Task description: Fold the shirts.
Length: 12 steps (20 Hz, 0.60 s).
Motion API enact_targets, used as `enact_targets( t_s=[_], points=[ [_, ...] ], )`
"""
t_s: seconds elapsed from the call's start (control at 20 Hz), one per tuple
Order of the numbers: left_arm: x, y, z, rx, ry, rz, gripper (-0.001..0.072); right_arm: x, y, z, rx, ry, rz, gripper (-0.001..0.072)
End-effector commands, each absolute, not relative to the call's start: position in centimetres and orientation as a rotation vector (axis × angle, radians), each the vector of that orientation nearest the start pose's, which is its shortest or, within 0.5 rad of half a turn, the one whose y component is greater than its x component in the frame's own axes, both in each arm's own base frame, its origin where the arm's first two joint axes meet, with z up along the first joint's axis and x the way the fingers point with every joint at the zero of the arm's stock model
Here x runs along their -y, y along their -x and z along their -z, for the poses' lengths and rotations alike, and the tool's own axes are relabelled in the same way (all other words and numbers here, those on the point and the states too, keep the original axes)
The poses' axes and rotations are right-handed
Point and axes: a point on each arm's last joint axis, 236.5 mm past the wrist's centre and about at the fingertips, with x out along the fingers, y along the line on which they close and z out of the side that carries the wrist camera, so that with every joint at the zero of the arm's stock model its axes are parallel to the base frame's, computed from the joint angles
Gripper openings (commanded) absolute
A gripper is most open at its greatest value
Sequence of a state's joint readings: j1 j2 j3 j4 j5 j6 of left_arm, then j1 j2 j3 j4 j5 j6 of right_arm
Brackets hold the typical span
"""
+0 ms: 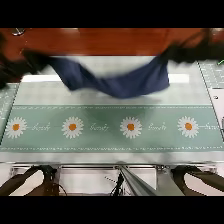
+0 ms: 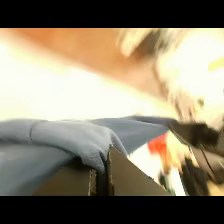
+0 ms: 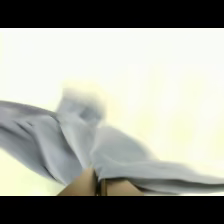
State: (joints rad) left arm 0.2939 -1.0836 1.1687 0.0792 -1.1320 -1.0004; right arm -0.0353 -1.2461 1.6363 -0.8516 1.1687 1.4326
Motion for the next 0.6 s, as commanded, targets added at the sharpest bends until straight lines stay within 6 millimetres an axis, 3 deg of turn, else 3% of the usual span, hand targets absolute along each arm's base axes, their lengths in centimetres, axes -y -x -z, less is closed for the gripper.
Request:
enact_targets(
  t_s=[0.0,0.1,0.2,0.3,0.4,0.55],
  points=[
    [6.5,-36.0,-47.0,-0.002,0.602,0.770,0.0028,-9.7,-37.8,-43.8,-0.351,-0.206,-0.494,0.0018],
    [5.3,-32.3,-52.5,0.099,0.423,0.658,0.0028,-9.2,-33.0,-48.3,-0.221,-0.150,-0.466,0.0018],
    [4.5,-28.7,-54.9,0.129,0.240,0.489,0.0028,-7.9,-28.3,-50.3,-0.141,-0.081,-0.382,0.0018],
    [4.3,-25.7,-55.4,0.125,0.109,0.323,0.0028,-6.3,-24.0,-51.3,-0.081,-0.027,-0.278,0.0018],
    [5.2,-23.2,-54.2,0.079,0.035,0.236,0.0028,-5.2,-20.4,-51.1,-0.055,0.004,-0.201,0.0018],
    [6.3,-19.8,-52.1,0.021,-0.035,0.172,0.0028,-2.6,-16.2,-48.1,-0.131,0.003,-0.065,0.0019]
  ],
)
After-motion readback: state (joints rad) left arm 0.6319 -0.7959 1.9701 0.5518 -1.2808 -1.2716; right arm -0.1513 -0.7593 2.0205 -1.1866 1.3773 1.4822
